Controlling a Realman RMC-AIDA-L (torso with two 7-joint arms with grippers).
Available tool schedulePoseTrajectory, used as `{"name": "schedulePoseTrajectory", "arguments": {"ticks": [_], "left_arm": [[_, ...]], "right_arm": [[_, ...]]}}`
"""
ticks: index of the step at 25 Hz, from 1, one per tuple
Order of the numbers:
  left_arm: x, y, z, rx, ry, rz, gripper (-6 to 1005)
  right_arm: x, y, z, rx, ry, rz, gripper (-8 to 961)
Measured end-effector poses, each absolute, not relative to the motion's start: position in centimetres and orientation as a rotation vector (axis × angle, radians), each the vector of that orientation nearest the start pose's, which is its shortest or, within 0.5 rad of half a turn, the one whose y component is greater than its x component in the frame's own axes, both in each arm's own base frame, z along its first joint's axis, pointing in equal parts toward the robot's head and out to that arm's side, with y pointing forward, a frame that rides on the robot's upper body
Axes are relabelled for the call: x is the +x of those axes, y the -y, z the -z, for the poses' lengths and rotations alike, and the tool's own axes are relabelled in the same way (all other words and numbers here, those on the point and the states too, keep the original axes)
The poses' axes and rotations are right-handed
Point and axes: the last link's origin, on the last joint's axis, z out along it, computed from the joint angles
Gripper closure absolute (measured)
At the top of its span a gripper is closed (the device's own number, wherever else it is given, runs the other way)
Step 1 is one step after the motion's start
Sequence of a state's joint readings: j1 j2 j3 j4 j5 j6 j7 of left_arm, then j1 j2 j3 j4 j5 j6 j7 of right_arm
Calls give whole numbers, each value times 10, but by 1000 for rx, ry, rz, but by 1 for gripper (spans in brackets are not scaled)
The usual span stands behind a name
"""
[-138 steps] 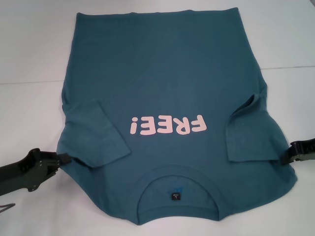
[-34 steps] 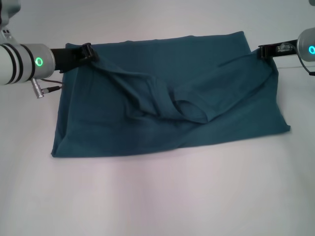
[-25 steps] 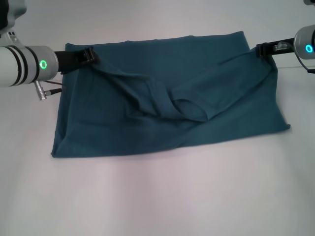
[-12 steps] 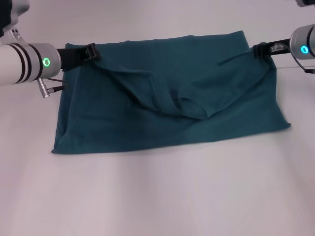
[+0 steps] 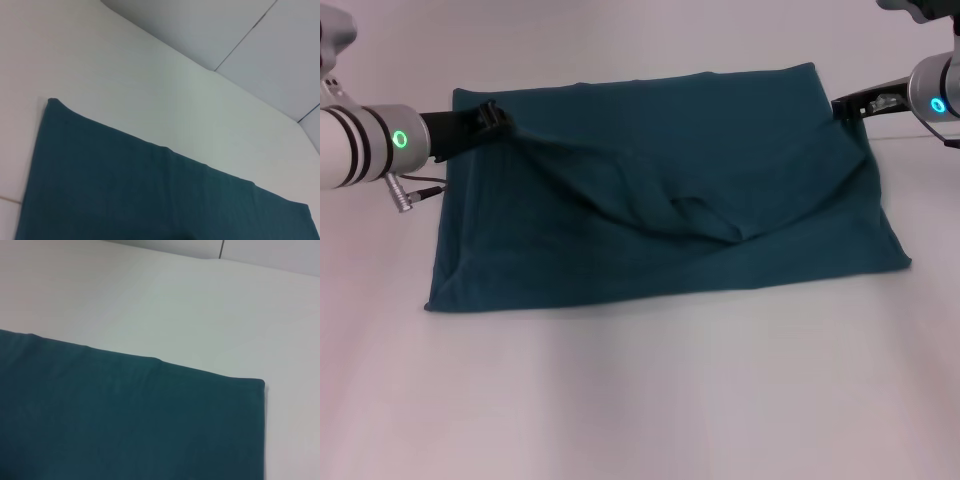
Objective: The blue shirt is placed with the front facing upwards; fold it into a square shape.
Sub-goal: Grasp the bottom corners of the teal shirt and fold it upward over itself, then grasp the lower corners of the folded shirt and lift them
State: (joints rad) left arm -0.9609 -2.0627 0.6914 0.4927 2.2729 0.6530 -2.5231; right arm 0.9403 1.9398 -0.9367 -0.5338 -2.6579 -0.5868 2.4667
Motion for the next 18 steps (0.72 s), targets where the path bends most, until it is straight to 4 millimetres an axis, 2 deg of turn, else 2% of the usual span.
{"name": "schedulePoseTrajectory", "arguments": {"ticks": [1, 3, 6, 10, 12, 13, 15, 17, 18], "left_arm": [[-203, -491, -4, -1803, 1545, 628, 875], [-203, -491, -5, -1797, 1554, 632, 838], [-204, -490, -5, -1783, 1569, 646, 724], [-206, -485, -12, -1739, 1586, 715, 589], [-206, -475, -24, -1713, 1589, 825, 530], [-206, -475, -24, -1713, 1589, 825, 501], [-209, -467, -30, -1722, 1606, 875, 442], [-214, -457, -34, -1754, 1649, 904, 376], [-219, -451, -36, -1769, 1678, 919, 338]], "right_arm": [[236, -508, -64, -1929, -930, -2, 862], [236, -508, -65, -1927, -927, -3, 629], [236, -508, -67, -1920, -941, -18, 521], [237, -503, -80, -1915, -1030, -106, 391], [235, -488, -92, -1978, -1113, -251, 347], [235, -488, -92, -1978, -1113, -251, 325], [235, -472, -96, -2045, -1165, -365, 282], [236, -450, -98, -2131, -1225, -487, 238], [241, -429, -97, -2198, -1279, -589, 216]]}}
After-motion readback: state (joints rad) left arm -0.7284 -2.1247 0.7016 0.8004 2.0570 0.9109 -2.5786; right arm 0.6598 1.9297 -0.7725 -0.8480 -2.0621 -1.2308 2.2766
